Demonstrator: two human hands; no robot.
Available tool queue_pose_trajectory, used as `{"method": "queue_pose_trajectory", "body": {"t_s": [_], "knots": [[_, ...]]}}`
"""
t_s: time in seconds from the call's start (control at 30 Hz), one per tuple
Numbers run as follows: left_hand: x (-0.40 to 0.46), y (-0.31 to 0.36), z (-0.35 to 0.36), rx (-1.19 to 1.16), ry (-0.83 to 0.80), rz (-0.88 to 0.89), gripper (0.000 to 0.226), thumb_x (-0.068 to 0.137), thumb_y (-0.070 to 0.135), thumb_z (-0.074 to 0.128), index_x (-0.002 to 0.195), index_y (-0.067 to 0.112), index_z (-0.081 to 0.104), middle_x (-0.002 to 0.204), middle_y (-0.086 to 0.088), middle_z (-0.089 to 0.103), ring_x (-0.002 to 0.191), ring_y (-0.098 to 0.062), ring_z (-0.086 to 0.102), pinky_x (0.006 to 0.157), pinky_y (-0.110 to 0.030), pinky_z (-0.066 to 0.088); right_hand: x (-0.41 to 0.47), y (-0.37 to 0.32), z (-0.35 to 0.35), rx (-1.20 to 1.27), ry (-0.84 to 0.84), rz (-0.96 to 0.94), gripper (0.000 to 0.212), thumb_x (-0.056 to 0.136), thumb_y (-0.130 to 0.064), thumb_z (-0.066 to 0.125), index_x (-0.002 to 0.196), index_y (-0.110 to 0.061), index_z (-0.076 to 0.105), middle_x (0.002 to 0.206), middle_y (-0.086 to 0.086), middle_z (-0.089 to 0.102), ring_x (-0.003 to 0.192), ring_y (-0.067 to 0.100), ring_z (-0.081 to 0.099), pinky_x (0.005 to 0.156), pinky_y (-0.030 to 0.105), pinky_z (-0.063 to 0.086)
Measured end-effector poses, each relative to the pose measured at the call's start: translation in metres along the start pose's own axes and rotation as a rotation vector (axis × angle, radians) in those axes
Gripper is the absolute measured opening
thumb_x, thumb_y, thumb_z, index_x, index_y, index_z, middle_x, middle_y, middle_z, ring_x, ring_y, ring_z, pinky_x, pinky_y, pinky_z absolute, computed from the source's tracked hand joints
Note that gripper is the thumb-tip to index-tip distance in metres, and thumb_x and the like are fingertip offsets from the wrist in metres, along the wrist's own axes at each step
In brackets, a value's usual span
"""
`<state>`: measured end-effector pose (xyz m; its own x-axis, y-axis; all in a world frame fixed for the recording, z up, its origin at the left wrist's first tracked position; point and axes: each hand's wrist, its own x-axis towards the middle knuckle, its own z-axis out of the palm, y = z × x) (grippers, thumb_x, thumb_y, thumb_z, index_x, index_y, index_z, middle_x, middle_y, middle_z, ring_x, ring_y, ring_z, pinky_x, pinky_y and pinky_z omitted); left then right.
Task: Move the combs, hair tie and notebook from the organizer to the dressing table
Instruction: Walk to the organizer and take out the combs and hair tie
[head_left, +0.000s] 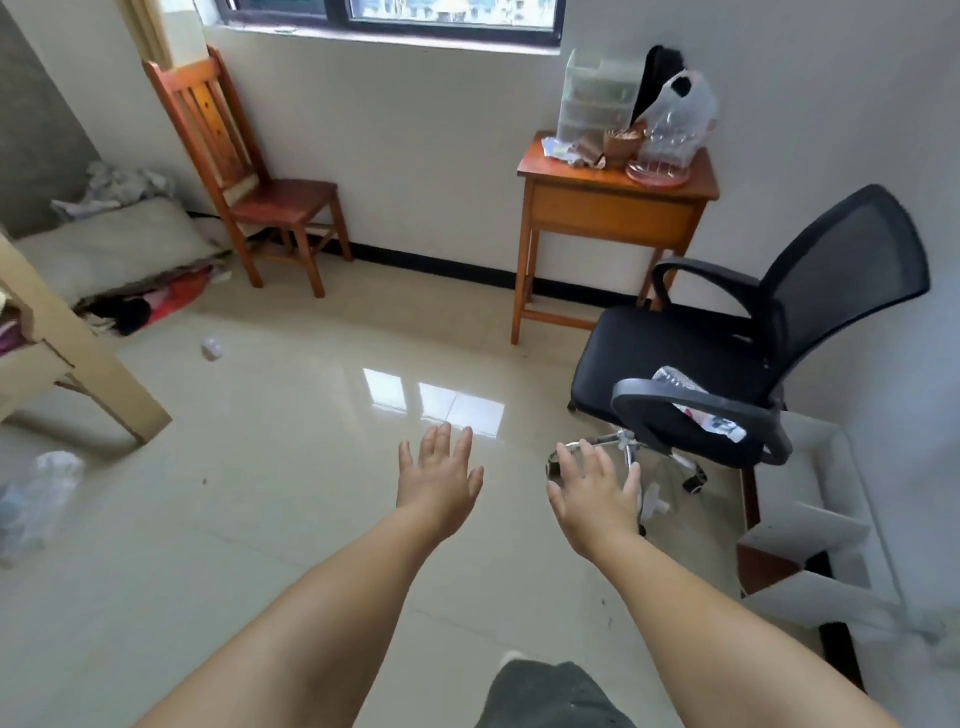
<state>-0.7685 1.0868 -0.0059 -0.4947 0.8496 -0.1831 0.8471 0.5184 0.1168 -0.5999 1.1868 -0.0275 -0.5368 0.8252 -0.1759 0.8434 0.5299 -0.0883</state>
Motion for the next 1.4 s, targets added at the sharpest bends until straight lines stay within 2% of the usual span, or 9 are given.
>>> {"method": "queue_pose_trajectory", "body": {"t_s": [0.27,0.43,0.63,0.77,0.9,1.2,1.3,1.4], "knots": [[0.218,0.017,-0.046,-0.008,0.011,0.017,0.057,0.096,0.043,0.021,0.147,0.023,0.005,0.158,-0.007,0.009,0.146,-0.022,0.005,0.116,-0.050,0.004,0.213,0.026,-0.056,-0.008,0.004,0.029,0.055,0.097,-0.044,0.020,0.148,-0.029,0.007,0.159,0.003,0.009,0.146,0.021,0.005,0.114,0.060,0.002],[0.376,0.026,-0.063,0.055,0.047,0.161,0.057,0.096,0.043,0.019,0.148,0.024,0.005,0.159,-0.007,0.009,0.146,-0.022,0.004,0.116,-0.051,0.002,0.359,0.039,-0.072,0.001,0.037,0.116,0.056,0.097,-0.044,0.020,0.148,-0.029,0.006,0.159,0.003,0.009,0.146,0.022,0.004,0.114,0.059,0.000],[0.560,0.022,-0.121,0.122,0.062,0.301,0.057,0.095,0.045,0.017,0.148,0.025,0.005,0.159,-0.006,0.009,0.146,-0.022,0.001,0.117,-0.052,0.001,0.519,0.038,-0.119,0.060,0.111,0.234,0.057,0.096,-0.045,0.022,0.148,-0.029,0.007,0.160,0.004,0.010,0.147,0.023,0.006,0.116,0.054,0.008],[0.665,0.032,-0.148,0.088,0.071,0.305,0.057,0.095,0.045,0.019,0.147,0.024,0.009,0.158,-0.009,0.014,0.146,-0.024,0.005,0.117,-0.053,0.003,0.608,0.046,-0.152,0.077,0.152,0.271,0.056,0.097,-0.044,0.026,0.148,-0.028,0.010,0.159,0.006,0.012,0.147,0.024,0.009,0.116,0.049,0.015],[0.764,0.051,-0.161,0.094,0.081,0.362,0.057,0.095,0.046,0.020,0.147,0.025,0.009,0.158,-0.007,0.015,0.146,-0.023,0.006,0.117,-0.053,0.003,0.710,0.066,-0.175,0.113,0.148,0.291,0.056,0.097,-0.043,0.025,0.148,-0.028,0.010,0.159,0.005,0.012,0.146,0.024,0.009,0.116,0.047,0.016],[1.025,0.125,-0.233,-0.009,0.196,0.273,0.056,0.094,0.044,0.021,0.147,0.027,0.008,0.159,-0.005,0.012,0.146,-0.021,0.006,0.118,-0.052,0.004,0.981,0.124,-0.251,0.196,0.220,0.181,0.056,0.096,-0.044,0.025,0.148,-0.027,0.015,0.159,0.004,0.012,0.145,0.023,0.012,0.113,0.046,0.022],[1.089,0.149,-0.265,-0.041,0.260,0.283,0.056,0.095,0.044,0.024,0.146,0.026,0.011,0.157,-0.004,0.017,0.145,-0.022,0.011,0.118,-0.050,0.008,1.052,0.143,-0.286,0.349,0.205,0.218,0.054,0.096,-0.041,0.025,0.146,-0.021,0.024,0.154,0.008,0.023,0.140,0.028,0.026,0.108,0.045,0.030],[1.146,0.166,-0.294,-0.098,0.314,0.308,0.057,0.093,0.040,0.033,0.145,0.025,0.016,0.155,-0.006,0.022,0.143,-0.024,0.016,0.117,-0.048,0.015,1.111,0.151,-0.311,0.748,0.126,0.310,0.045,0.098,-0.033,0.026,0.128,-0.007,0.046,0.135,0.020,0.048,0.118,0.034,0.049,0.093,0.037,0.039]]}}
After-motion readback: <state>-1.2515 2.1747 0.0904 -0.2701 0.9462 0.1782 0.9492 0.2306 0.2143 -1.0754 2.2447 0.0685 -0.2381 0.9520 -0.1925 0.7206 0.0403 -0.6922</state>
